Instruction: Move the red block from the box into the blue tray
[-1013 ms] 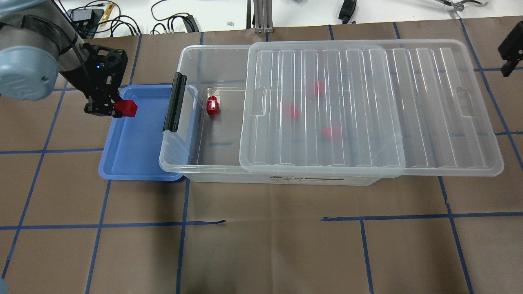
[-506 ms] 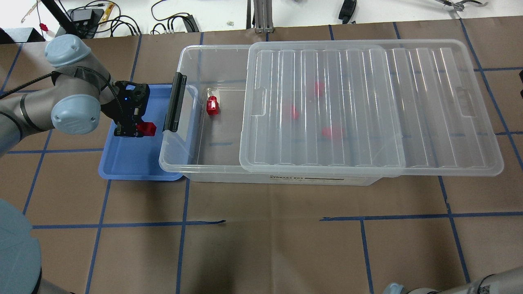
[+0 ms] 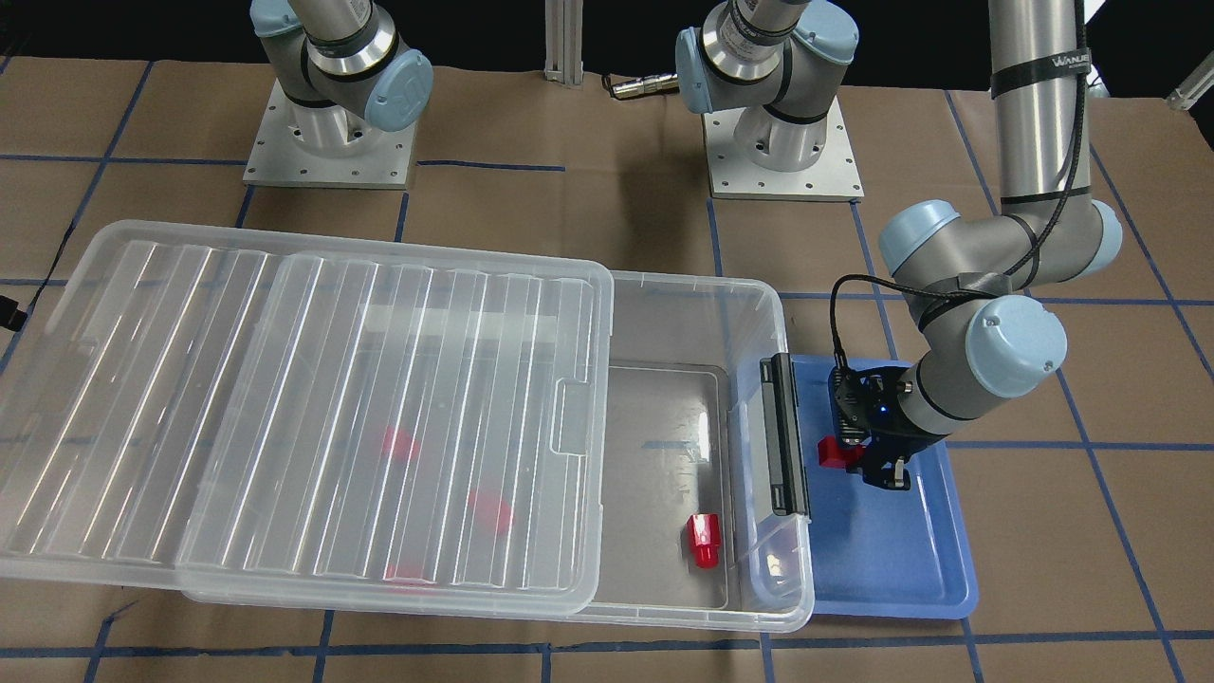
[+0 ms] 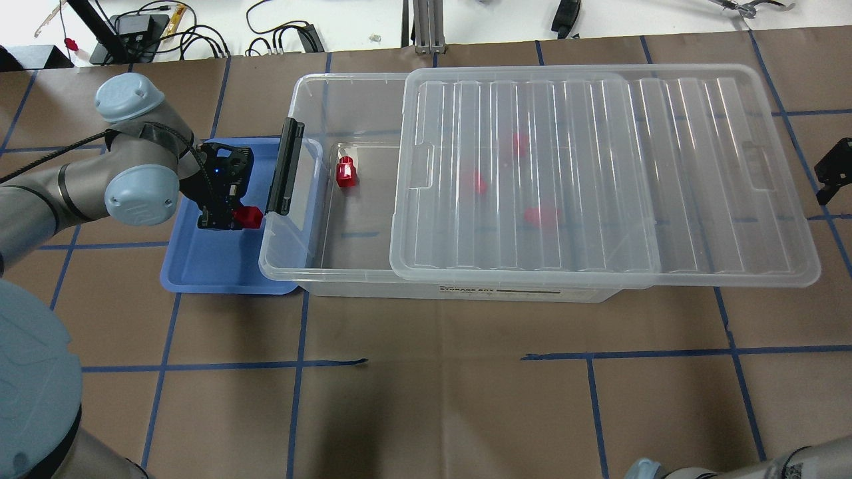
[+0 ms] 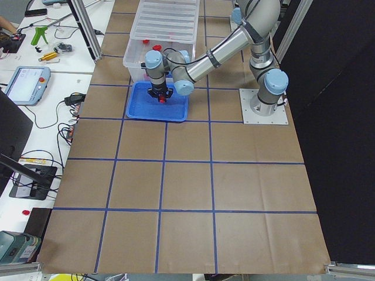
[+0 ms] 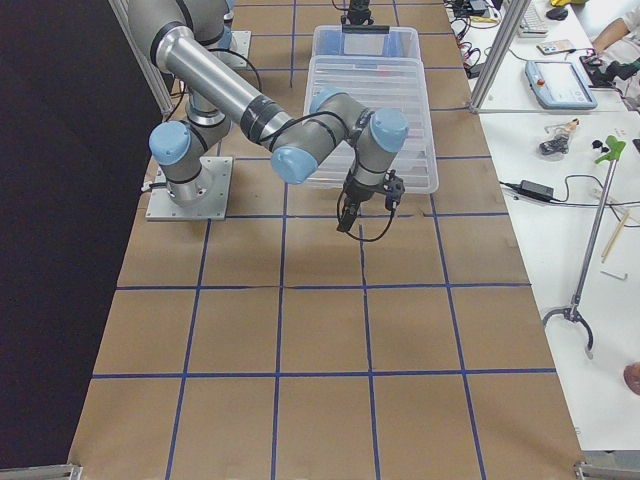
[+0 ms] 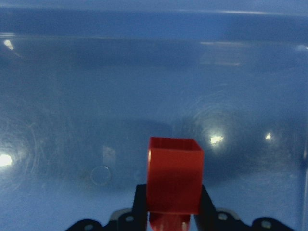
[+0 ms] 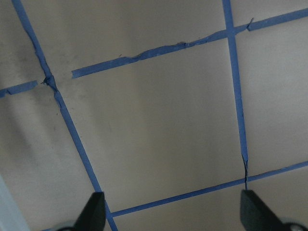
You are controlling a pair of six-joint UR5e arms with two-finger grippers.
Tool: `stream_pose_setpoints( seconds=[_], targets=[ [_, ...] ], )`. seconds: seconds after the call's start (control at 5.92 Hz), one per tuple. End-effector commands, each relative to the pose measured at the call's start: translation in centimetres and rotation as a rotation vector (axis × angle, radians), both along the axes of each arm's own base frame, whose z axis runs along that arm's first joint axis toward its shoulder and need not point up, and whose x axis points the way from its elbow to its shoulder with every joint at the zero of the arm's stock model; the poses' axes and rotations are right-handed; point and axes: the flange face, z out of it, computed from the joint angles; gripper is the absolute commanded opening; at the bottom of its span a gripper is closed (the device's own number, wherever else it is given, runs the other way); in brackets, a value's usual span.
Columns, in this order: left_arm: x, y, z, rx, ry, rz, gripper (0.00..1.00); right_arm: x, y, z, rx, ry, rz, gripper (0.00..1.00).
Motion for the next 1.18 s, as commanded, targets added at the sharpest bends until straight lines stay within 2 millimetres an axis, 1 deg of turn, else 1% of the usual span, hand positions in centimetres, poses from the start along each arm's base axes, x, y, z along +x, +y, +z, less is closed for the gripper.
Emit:
stream_pose_setpoints(
  seconds=[0.0, 0.17, 0.34, 0.51, 0.68, 0.84, 1.01],
  targets=[
    [0.1, -0.2, -0.6, 0.006, 0.001, 0.001, 0.43, 3.2, -0.4, -0.2, -0.008, -0.038, 0.040, 1.00],
    [0.2, -0.7, 0.0, -0.007, -0.004, 0.006, 0.97, 6.0, -1.2, 0.1, -0.012, -0.037, 0.088, 1.00],
    [0.1, -0.7, 1.0, -0.021, -0.009, 0.009, 0.98, 7.0, -0.9, 0.2, -0.013, -0.038, 0.098, 1.00],
    [-0.1, -1.5, 4.0, -0.047, -0.014, 0.009, 0.98, 8.5, -0.6, 0.0, -0.016, -0.057, 0.115, 1.00],
    [-0.7, -1.4, 9.2, -0.011, -0.006, 0.047, 0.98, 10.7, -1.0, -0.1, -0.023, -0.073, 0.147, 1.00],
    [-1.1, -0.2, 15.7, -0.015, -0.004, 0.070, 0.98, 12.3, -1.3, -0.1, -0.022, -0.076, 0.177, 1.00],
    [-1.7, 1.8, 20.5, -0.008, 0.003, 0.083, 0.98, 14.4, -1.7, 0.1, -0.027, -0.076, 0.215, 1.00]
  ],
)
